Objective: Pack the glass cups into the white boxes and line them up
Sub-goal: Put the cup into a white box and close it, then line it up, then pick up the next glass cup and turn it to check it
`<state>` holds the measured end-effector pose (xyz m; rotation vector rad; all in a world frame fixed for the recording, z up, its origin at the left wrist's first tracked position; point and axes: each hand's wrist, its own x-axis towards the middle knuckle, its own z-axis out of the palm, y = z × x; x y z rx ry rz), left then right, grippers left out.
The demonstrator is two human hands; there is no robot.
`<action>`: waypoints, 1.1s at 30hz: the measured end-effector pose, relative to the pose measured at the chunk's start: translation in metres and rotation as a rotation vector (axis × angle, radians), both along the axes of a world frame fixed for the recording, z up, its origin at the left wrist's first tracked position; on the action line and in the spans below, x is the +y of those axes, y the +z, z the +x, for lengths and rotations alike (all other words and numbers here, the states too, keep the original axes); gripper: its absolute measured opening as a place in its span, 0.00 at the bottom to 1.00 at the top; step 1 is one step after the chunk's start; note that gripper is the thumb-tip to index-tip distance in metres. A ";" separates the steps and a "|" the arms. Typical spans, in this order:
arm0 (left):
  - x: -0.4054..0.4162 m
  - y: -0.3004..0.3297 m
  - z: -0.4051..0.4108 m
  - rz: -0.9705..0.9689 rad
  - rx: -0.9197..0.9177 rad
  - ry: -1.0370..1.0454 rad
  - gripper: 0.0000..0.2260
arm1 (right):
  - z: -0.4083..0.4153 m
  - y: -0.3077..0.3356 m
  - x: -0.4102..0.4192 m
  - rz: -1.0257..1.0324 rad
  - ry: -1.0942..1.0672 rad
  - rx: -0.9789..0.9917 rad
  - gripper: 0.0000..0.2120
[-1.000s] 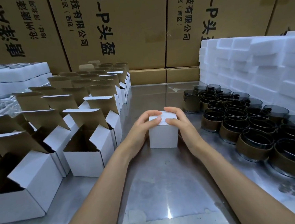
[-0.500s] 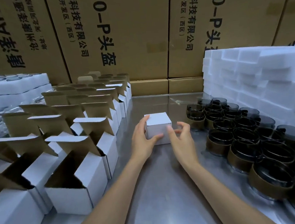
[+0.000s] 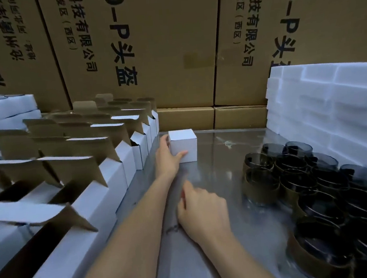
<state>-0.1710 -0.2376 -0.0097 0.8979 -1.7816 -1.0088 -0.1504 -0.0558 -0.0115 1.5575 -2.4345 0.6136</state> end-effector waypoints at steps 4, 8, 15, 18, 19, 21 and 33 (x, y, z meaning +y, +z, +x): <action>-0.031 -0.002 -0.020 0.004 -0.038 0.068 0.27 | -0.010 0.000 -0.022 0.002 0.029 -0.021 0.03; -0.056 -0.002 -0.035 0.016 -0.029 0.044 0.26 | -0.015 0.000 -0.039 0.023 0.068 -0.027 0.06; -0.089 -0.001 -0.059 0.039 -0.128 0.128 0.23 | -0.021 -0.003 -0.052 -0.010 0.111 -0.037 0.06; -0.092 0.000 -0.063 0.016 -0.179 0.240 0.20 | -0.022 -0.003 -0.052 -0.021 0.123 -0.039 0.06; -0.091 0.001 -0.063 0.021 -0.177 0.264 0.19 | -0.022 -0.003 -0.052 -0.026 0.119 -0.040 0.06; -0.087 0.001 -0.061 0.065 -0.142 0.277 0.14 | -0.021 -0.003 -0.052 -0.035 0.104 -0.034 0.06; -0.084 -0.004 -0.062 -0.045 -0.331 0.073 0.23 | -0.021 -0.004 -0.054 -0.048 0.092 -0.037 0.06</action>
